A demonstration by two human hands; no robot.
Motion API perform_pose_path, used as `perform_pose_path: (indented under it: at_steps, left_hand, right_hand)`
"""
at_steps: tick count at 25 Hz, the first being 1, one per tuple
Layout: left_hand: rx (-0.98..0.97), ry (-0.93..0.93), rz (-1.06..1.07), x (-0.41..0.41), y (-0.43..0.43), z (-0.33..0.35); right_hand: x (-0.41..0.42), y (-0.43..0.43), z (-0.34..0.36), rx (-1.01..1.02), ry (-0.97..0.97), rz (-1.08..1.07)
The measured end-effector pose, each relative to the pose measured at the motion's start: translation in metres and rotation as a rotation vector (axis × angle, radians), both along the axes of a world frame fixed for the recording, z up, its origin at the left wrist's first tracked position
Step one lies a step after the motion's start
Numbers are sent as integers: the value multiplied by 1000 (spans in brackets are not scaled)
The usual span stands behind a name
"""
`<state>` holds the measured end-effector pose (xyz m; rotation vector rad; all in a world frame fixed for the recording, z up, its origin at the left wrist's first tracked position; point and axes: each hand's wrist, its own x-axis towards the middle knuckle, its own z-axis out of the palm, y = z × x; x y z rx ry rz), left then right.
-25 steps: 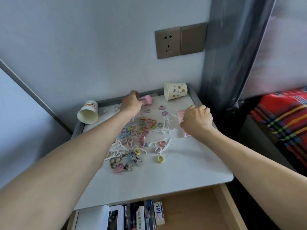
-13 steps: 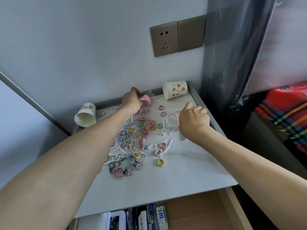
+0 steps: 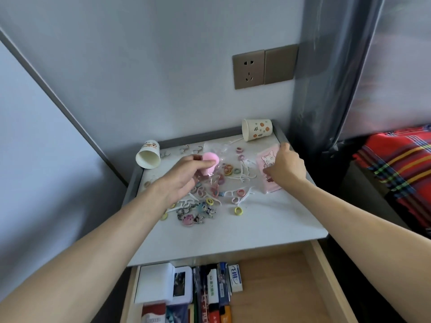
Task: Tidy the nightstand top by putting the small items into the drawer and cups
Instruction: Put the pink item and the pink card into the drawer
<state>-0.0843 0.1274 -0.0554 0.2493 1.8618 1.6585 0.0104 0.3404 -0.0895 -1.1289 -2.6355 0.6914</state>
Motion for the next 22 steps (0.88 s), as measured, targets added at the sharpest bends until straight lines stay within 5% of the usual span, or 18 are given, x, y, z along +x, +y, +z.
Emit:
perform_pose_path:
  at_steps: [5,10,19,22]
  left_hand:
    - [131,-115,-8,56,-23,19]
    - [168,-177,-79,129,-38,19]
    - [23,-242,-73,191,-52,-13]
    - [-53,-280,-45,206,-52,-37]
  right_hand:
    - [54,-40,46,-492,381,97]
    - [116,-88,41,-912,427,118]
    - [167,-100,5,-893,195,164]
    - [176,-73,5,-640,228,140]
